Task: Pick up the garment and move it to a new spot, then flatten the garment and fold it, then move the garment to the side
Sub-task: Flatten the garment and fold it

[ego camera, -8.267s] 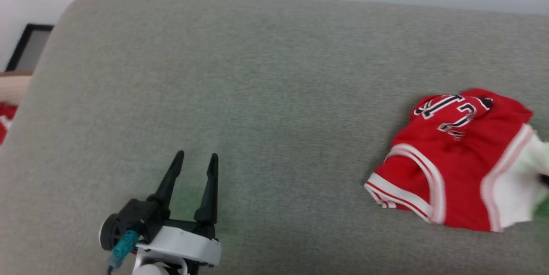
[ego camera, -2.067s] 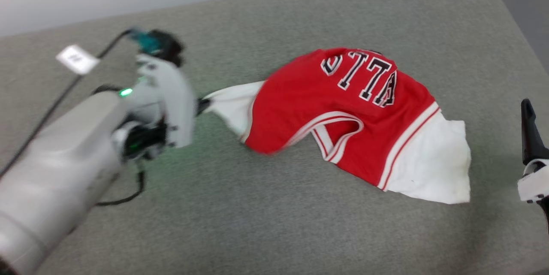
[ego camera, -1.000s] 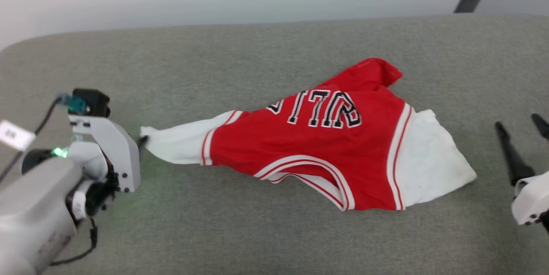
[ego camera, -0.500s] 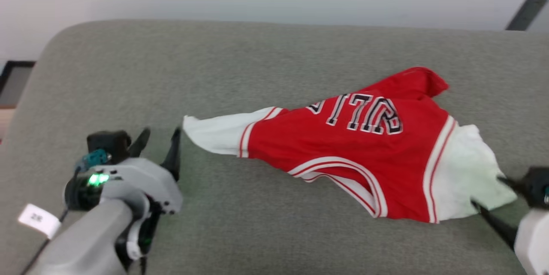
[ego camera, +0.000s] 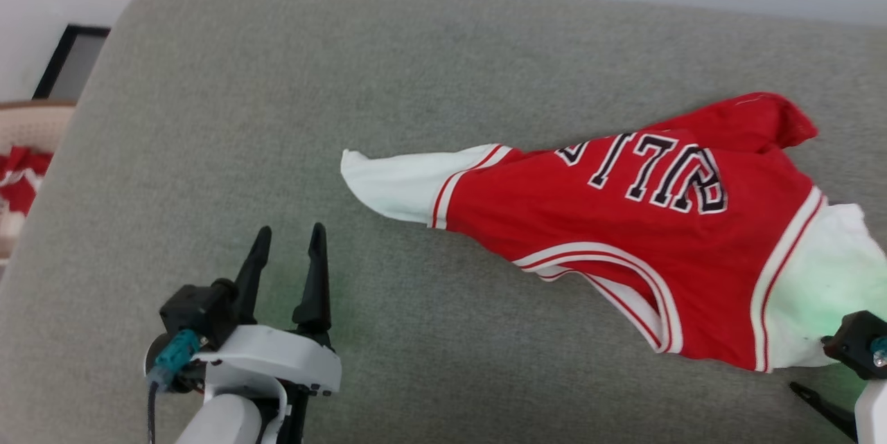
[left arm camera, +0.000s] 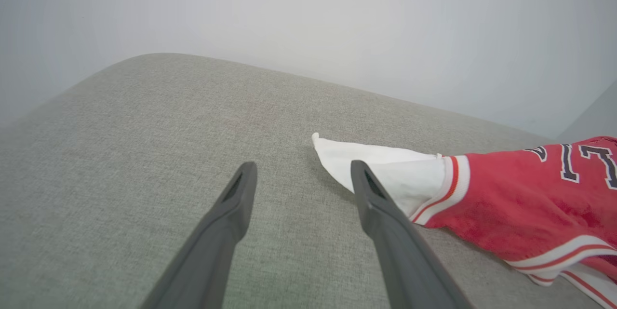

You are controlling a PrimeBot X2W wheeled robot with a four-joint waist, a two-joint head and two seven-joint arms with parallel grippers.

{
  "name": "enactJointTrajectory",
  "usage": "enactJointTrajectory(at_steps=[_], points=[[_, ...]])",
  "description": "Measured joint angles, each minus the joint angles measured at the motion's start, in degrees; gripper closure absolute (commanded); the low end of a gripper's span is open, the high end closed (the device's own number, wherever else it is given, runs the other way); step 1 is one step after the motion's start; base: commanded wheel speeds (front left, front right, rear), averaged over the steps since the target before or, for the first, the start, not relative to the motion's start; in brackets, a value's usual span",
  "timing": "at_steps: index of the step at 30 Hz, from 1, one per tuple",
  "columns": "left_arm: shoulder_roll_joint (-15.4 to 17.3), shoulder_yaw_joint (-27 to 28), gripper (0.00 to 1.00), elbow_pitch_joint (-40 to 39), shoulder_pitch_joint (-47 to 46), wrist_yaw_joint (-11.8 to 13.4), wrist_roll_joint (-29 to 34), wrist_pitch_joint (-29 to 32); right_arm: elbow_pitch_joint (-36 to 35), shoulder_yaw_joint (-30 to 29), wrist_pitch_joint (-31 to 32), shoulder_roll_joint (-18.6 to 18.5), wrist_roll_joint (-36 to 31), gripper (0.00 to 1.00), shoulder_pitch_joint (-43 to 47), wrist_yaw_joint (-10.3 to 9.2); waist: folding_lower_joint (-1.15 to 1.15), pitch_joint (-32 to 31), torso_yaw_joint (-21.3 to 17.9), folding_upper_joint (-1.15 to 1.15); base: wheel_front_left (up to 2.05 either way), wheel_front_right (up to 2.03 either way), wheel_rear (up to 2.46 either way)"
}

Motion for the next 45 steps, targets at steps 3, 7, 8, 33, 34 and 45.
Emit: enactJointTrajectory(at_steps=[3,7,8,33,34,45], points=[[-2.35,2.98,0.0,-0.04,0.59,-2.25,2.93,0.0,2.67,3.79,-1.35,0.66,-0.9,0.0,-2.48,0.0,0.0,1.35,0.91,0.0,0.0,0.0,0.0],[-4.23,5.88,0.0,0.68,1.23,-4.78,5.98,0.0,5.2,7.92,-3.09,1.21,-1.05,0.59,-5.94,0.08,0.0,2.66,1.79,0.0,0.0,0.0,0.0],[-4.55,6.31,0.0,0.82,1.22,-5.5,6.64,-0.01,5.8,8.68,-3.61,1.52,-0.9,0.85,-6.55,0.09,0.0,2.89,1.88,0.0,0.0,0.0,0.0],[19.47,-35.66,0.0,7.02,-34.89,-21.18,-0.94,26.75,14.61,19.09,-8.9,8.99,2.26,1.0,-20.48,0.29,0.0,4.54,-4.47,0.0,0.0,0.0,0.0],[19.3,-37.26,0.0,7.95,-36.34,-21.18,-2.07,26.77,14.68,19.48,-9.09,9.09,2.3,1.0,-21.12,0.42,0.0,4.91,-4.69,0.0,0.0,0.0,0.0],[16.34,-48.66,1.0,17.64,-46.01,-21.24,-10.35,23.46,15.38,21.94,-11.28,9.79,3.58,1.0,-24.98,0.85,0.0,8.19,-6.49,0.0,0.0,0.0,0.0]])
